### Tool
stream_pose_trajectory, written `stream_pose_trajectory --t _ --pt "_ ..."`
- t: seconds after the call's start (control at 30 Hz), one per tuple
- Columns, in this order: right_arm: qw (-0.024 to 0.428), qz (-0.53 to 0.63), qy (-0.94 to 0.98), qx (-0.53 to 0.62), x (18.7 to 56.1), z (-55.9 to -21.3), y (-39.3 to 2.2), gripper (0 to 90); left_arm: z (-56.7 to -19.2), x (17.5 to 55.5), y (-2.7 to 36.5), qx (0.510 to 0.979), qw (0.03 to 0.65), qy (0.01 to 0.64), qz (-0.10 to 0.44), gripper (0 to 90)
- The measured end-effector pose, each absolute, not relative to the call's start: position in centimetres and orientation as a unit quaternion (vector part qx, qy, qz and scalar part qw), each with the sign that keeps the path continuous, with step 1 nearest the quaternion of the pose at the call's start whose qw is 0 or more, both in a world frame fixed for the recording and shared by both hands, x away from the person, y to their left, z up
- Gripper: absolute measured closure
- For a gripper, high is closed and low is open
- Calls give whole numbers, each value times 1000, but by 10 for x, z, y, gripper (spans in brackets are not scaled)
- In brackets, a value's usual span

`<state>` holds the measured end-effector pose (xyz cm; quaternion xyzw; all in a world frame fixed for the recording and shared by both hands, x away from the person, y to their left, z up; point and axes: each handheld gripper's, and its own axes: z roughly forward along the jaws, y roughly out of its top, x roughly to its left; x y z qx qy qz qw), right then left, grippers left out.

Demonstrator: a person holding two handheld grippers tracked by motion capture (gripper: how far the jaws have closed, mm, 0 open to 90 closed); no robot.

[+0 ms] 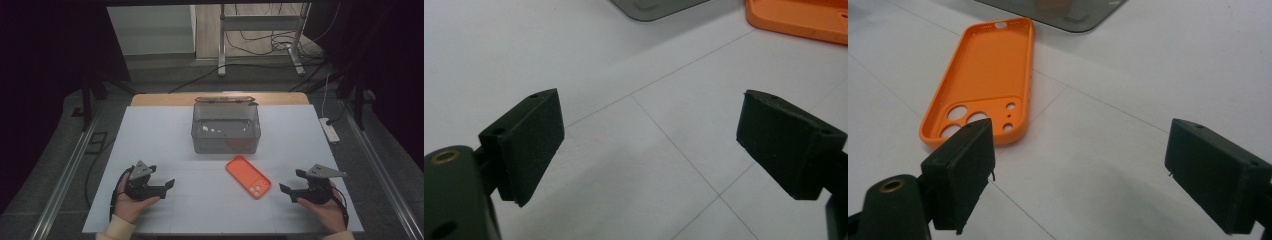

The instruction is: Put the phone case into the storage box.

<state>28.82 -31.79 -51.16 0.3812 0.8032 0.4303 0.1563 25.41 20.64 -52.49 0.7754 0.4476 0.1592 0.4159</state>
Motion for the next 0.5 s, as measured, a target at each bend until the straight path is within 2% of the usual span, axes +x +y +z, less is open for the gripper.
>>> stream_pose_trajectory --t 0.5 --pt "158 422 809 378 293 -512 -315 137 -527 252 209 773 418 452 151 117"
